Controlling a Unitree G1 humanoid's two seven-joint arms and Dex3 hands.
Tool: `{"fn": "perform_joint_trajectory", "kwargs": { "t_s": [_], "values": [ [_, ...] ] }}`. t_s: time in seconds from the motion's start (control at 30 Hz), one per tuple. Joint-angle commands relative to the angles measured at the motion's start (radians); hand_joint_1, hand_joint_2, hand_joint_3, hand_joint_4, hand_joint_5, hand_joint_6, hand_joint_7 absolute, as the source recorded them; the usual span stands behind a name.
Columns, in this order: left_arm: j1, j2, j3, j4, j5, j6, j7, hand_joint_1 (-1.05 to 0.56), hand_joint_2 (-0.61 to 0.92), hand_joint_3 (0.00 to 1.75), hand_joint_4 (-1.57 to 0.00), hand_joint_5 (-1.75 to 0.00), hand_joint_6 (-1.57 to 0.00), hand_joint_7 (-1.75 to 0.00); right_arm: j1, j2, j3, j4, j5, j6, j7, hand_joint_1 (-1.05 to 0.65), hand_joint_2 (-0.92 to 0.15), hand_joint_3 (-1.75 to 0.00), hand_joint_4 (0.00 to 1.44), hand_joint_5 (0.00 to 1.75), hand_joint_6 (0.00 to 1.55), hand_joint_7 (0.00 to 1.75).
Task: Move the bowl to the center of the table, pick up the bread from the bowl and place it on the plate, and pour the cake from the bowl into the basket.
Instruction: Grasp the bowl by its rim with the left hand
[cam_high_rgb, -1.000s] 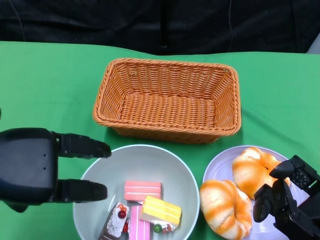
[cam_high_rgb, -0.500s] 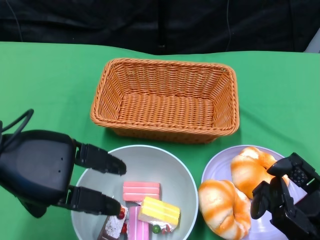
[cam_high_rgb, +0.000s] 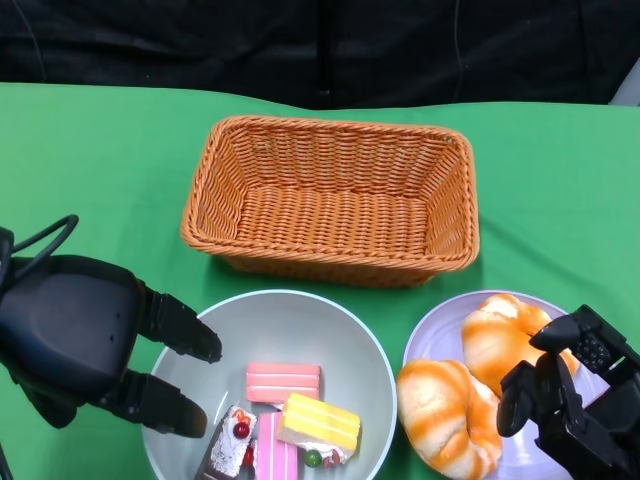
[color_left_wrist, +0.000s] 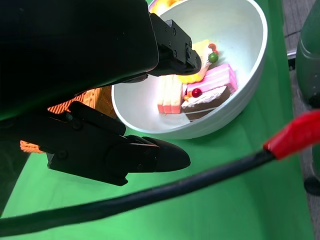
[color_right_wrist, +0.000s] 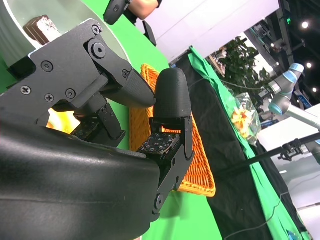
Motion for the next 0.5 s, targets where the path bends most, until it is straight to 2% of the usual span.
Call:
{"fn": "perform_joint_trajectory", "kwargs": {
  "t_s": [0.03,0.27,0.37,0.5],
  "values": [
    [-0.025,0.023,-0.021,0.033,0.021,-0.003,0.022,-0.5,0.92,0.26,-0.31,-0.1,-0.36,-0.06,-0.003,0.002,-0.006,0.008,-0.008,-0.018,0.002,-0.08,-0.57,-1.15,0.93,1.75,0.82,1.59],
    [-0.037,0.009,-0.061,0.079,0.049,0.015,0.06,-0.5,0.92,0.22,-0.42,-0.08,-0.47,-0.05,-0.017,0.009,-0.012,0.053,-0.001,-0.039,0.018,-0.07,-0.58,-1.15,0.93,1.75,0.81,1.61],
    [-0.041,0.006,-0.078,0.098,0.052,0.025,0.073,-0.48,0.92,0.29,-0.45,-0.07,-0.49,-0.04,-0.023,0.008,-0.015,0.074,-0.006,-0.055,0.029,-0.07,-0.55,-1.21,0.93,1.75,0.81,1.62],
    [-0.044,0.006,-0.094,0.091,0.072,0.042,0.123,-0.5,0.92,0.27,-0.5,-0.08,-0.52,-0.05,-0.033,0.003,-0.024,0.089,-0.008,-0.061,0.033,-0.08,-0.53,-1.22,0.94,1.75,0.81,1.61]
  ]
}}
